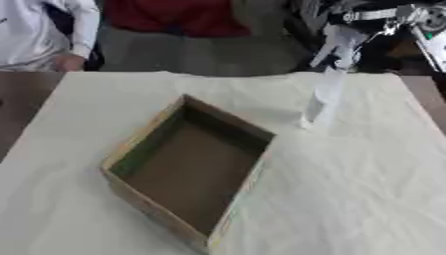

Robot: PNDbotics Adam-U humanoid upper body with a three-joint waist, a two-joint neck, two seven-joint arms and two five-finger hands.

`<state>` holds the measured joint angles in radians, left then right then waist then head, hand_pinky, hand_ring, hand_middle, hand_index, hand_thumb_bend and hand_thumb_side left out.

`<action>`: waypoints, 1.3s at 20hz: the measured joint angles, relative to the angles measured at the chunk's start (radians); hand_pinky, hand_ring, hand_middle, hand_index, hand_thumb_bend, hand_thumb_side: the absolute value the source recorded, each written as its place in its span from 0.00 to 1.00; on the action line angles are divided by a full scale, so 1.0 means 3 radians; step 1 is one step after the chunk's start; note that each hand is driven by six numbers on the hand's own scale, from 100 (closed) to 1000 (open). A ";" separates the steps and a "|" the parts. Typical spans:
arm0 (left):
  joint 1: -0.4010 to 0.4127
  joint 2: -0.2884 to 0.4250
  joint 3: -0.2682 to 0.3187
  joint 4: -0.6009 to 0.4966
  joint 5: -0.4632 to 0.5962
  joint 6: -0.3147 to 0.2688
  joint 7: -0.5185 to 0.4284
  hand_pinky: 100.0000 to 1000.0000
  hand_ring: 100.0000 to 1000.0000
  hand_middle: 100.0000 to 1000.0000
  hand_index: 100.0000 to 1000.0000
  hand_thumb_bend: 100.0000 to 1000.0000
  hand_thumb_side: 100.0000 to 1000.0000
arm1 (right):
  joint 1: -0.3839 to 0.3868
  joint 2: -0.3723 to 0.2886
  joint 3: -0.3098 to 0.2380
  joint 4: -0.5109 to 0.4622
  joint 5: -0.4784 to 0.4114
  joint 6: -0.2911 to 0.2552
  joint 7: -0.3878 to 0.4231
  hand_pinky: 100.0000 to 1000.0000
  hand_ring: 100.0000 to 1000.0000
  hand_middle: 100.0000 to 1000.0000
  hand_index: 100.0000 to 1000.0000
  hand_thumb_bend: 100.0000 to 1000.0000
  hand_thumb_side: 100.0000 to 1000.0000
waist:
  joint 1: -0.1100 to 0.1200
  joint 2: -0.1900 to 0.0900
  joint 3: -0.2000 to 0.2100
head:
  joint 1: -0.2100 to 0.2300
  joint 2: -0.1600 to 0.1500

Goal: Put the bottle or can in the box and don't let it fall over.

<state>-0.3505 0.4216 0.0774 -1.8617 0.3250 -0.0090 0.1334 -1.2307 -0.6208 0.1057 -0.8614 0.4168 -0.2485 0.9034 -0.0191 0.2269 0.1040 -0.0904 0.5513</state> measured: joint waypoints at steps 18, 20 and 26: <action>0.0010 0.0000 0.0000 0.0000 0.0000 0.0001 -0.0001 0.70 0.70 0.64 0.78 0.10 0.64 | 0.0021 0.0001 0.0000 0.0006 -0.0091 0.0026 -0.0045 0.38 0.53 0.49 0.53 0.00 0.00 | 0.0012 0.0006 0.0001 | -0.0016 -0.0002; 0.0010 0.0000 0.0000 0.0000 0.0000 0.0001 -0.0001 0.70 0.70 0.64 0.78 0.10 0.64 | 0.0026 0.0001 0.0000 0.0006 -0.0106 0.0017 -0.0056 0.35 0.50 0.46 0.50 0.00 0.00 | 0.0012 0.0006 0.0001 | -0.0017 -0.0002; 0.0012 0.0000 0.0000 0.0000 0.0000 0.0002 -0.0001 0.70 0.70 0.64 0.78 0.10 0.64 | 0.0030 0.0001 0.0002 0.0006 -0.0169 0.0016 -0.0056 0.26 0.43 0.40 0.41 0.00 0.00 | 0.0011 0.0017 0.0006 | -0.0018 -0.0002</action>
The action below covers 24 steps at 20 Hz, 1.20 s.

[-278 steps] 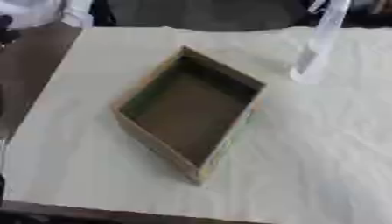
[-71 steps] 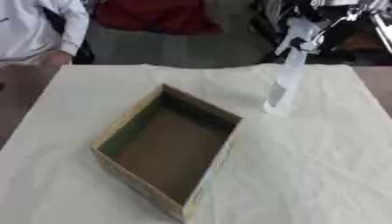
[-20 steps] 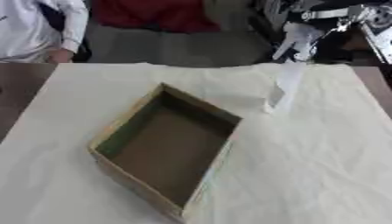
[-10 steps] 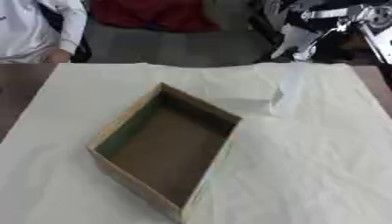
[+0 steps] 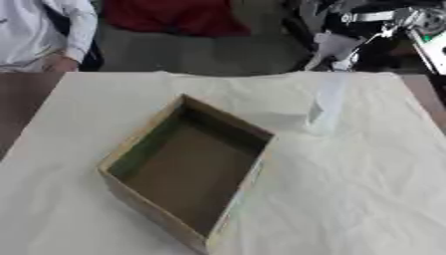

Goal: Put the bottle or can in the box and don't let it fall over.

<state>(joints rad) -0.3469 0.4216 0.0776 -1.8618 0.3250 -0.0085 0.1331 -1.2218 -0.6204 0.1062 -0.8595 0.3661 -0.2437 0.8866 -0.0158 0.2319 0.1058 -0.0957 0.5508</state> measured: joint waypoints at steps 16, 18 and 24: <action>0.0017 0.0000 0.0001 0.0000 0.0000 0.0001 -0.0001 0.70 0.69 0.62 0.77 0.09 0.64 | 0.0064 0.0000 0.0012 0.0013 -0.0191 0.0104 -0.0220 0.27 0.18 0.00 0.06 0.00 0.00 | 0.0002 0.0006 0.0001 | -0.0010 0.0001; 0.0019 0.0000 0.0001 0.0000 0.0000 0.0001 -0.0001 0.70 0.69 0.62 0.77 0.08 0.64 | 0.0086 0.0000 0.0012 0.0029 -0.0237 0.0163 -0.0344 0.26 0.14 0.00 0.02 0.00 0.00 | 0.0002 0.0006 0.0001 | -0.0010 0.0001; 0.0022 0.0000 0.0001 0.0000 0.0000 0.0003 -0.0002 0.70 0.69 0.62 0.76 0.07 0.64 | 0.0144 0.0001 0.0020 0.0060 -0.0413 0.0263 -0.0701 0.21 0.08 0.00 0.00 0.00 0.00 | 0.0009 0.0008 0.0002 | -0.0011 0.0001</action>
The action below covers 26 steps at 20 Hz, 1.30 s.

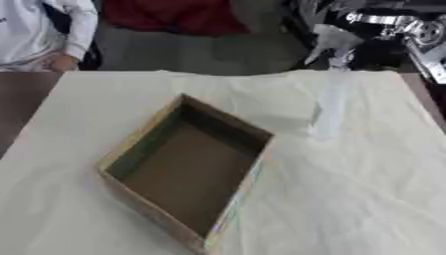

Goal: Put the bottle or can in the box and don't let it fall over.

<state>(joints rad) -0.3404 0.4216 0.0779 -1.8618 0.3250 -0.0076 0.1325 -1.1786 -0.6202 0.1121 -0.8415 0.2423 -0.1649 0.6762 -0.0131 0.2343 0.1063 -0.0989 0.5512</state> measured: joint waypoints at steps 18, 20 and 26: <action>0.0000 0.0000 0.0000 0.0000 0.0000 0.0014 -0.0013 0.70 0.69 0.61 0.75 0.07 0.63 | -0.0018 0.0007 0.0038 -0.0001 -0.0144 -0.0185 -0.0099 0.20 0.00 0.00 0.00 0.02 0.00 | 0.0004 0.0000 -0.0002 | 0.0000 0.0006; 0.0000 0.0002 0.0000 0.0000 0.0000 0.0014 -0.0014 0.70 0.69 0.61 0.75 0.07 0.63 | -0.0042 0.0008 0.0028 -0.0008 -0.0140 -0.0176 -0.0122 0.20 0.00 0.00 0.00 0.03 0.00 | 0.0002 -0.0009 -0.0007 | 0.0000 0.0021; 0.0004 0.0029 0.0000 -0.0001 0.0000 0.0019 -0.0023 0.70 0.68 0.61 0.75 0.07 0.62 | -0.0137 0.0009 -0.0003 -0.0090 -0.0103 -0.0070 -0.0295 0.20 0.00 0.00 0.00 0.04 0.00 | -0.0016 -0.0064 -0.0018 | 0.0000 0.0041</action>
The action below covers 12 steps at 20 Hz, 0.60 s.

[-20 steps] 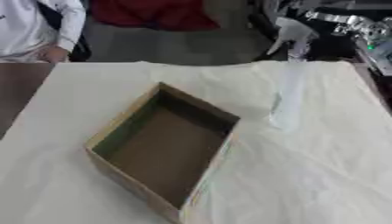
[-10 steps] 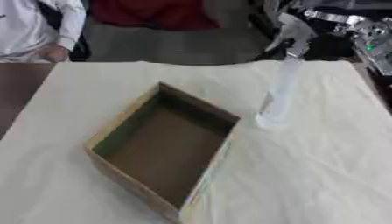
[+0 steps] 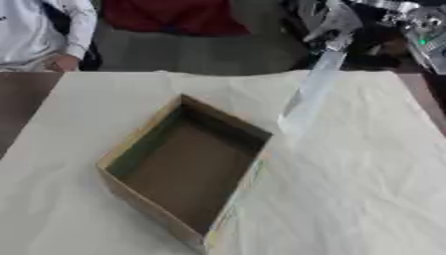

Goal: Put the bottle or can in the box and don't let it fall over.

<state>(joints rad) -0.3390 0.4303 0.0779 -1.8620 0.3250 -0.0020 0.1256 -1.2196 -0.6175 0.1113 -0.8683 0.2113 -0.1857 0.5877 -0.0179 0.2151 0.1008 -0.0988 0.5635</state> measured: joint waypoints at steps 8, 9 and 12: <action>0.0011 0.0001 0.0000 -0.0001 0.0000 0.0002 -0.0006 0.70 0.68 0.61 0.75 0.07 0.62 | -0.0059 0.0022 0.0005 -0.0183 -0.0003 0.0134 -0.0118 0.19 0.00 0.00 0.00 0.04 0.00 | -0.0011 -0.0037 -0.0007 | -0.0001 0.0037; 0.0012 0.0001 0.0000 -0.0002 0.0000 0.0001 -0.0007 0.70 0.68 0.61 0.75 0.07 0.61 | -0.0068 0.0022 0.0005 -0.0216 -0.0009 0.0149 -0.0131 0.19 0.00 0.00 0.00 0.07 0.00 | -0.0011 -0.0042 -0.0007 | -0.0002 0.0046; 0.0014 0.0003 0.0000 -0.0003 0.0000 -0.0001 -0.0009 0.70 0.68 0.61 0.75 0.07 0.61 | -0.0095 0.0026 0.0005 -0.0324 -0.0036 0.0207 -0.0175 0.19 0.00 0.00 0.00 0.06 0.00 | -0.0012 -0.0045 -0.0006 | -0.0009 0.0051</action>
<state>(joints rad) -0.3349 0.4312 0.0779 -1.8630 0.3250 -0.0023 0.1229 -1.2481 -0.6098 0.1129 -0.9657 0.2004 -0.1236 0.5353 -0.0216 0.2016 0.0990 -0.1015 0.5788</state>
